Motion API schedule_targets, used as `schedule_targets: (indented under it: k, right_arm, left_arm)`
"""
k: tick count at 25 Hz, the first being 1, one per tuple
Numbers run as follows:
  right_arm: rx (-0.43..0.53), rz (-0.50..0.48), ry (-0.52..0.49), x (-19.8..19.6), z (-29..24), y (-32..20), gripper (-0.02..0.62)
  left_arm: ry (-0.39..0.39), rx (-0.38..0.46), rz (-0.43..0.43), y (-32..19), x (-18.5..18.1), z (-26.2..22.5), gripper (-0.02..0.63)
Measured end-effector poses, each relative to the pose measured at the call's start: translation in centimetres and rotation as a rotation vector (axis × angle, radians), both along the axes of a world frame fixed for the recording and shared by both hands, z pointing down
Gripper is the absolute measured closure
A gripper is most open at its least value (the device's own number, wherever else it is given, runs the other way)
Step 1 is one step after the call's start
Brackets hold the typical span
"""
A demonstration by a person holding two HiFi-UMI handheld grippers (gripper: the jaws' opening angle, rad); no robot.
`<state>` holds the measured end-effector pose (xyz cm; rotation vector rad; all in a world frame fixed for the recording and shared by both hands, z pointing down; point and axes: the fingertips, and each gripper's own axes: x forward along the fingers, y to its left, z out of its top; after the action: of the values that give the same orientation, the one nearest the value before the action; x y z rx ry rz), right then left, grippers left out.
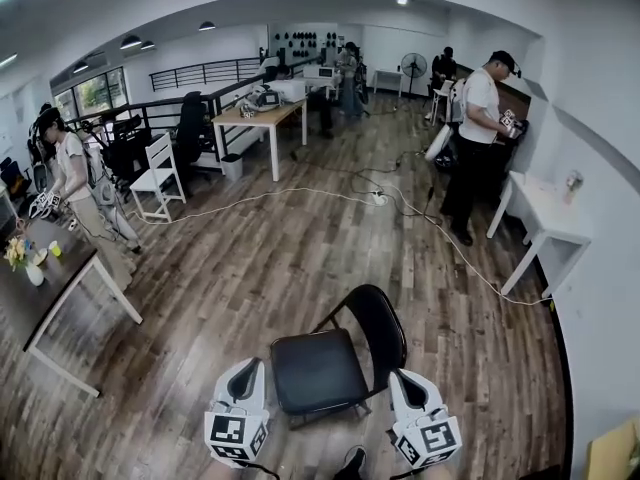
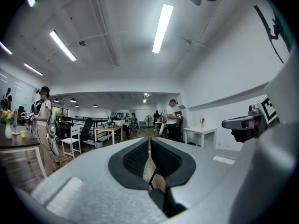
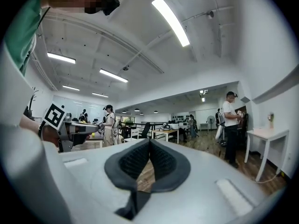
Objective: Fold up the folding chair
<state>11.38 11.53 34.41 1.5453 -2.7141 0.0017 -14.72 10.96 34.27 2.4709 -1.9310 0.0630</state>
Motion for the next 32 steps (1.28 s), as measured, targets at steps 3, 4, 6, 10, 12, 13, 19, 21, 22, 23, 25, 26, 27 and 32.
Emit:
schedule_targets:
  k: [3,4,6,10,12,13,19,21,22,23,25,26,27,32]
  right_arm:
    - [-0.018,-0.006,-0.002,1.6,0.8,-3.8,0.592]
    - [-0.03,-0.009,-0.007,2.1,1.1,-5.0,0.592]
    - [-0.05,-0.009,-0.013,3.3,1.7,-7.2,0.592]
    - [-0.032,-0.054,0.041,4.9,2.2,-10.8,0.592]
    - [-0.001,-0.086,0.07,5.3,2.0,-12.1,0.592]
    - [0.008,-0.094,0.081,5.5,2.0,-12.8,0.592]
    - [-0.108,-0.102,0.02,6.7,4.4,-16.8,0.592]
    - [-0.148,-0.095,0.005,7.0,5.6,-18.0,0.592]
    - [-0.164,-0.087,0.006,7.2,6.3,-18.8,0.592]
    - [-0.178,-0.076,0.007,7.4,6.8,-19.5,0.592]
    - [-0.204,-0.049,0.007,7.6,7.8,-21.2,0.592]
    - [-0.218,-0.036,0.005,7.6,8.2,-21.9,0.592]
    - [-0.235,-0.023,0.004,7.5,8.7,-22.4,0.592]
    - [-0.295,0.015,0.051,5.9,11.4,-24.6,0.592]
  left_arm:
    - [0.009,-0.01,-0.028,-3.0,1.3,0.4,0.584]
    - [0.013,-0.017,-0.034,-3.9,1.7,0.6,0.584]
    - [0.014,-0.025,-0.039,-5.4,2.7,1.0,0.584]
    - [0.017,-0.038,-0.028,-7.6,4.8,1.4,0.59]
    - [0.024,-0.049,-0.046,-8.3,5.1,1.5,0.597]
    - [0.029,-0.054,-0.061,-8.6,5.0,1.7,0.597]
    - [0.077,-0.121,-0.117,-10.4,3.7,4.5,0.597]
    - [0.096,-0.16,-0.126,-11.4,2.8,6.3,0.595]
    - [0.108,-0.181,-0.131,-12.0,2.3,7.3,0.595]
    - [0.12,-0.202,-0.137,-12.7,1.7,8.3,0.595]
    - [0.136,-0.238,-0.143,-14.2,0.6,10.2,0.595]
    - [0.141,-0.256,-0.145,-15.0,0.0,11.2,0.595]
    - [0.148,-0.275,-0.144,-15.7,-0.6,12.2,0.595]
    - [0.214,-0.331,-0.147,-19.8,-4.0,16.4,0.595]
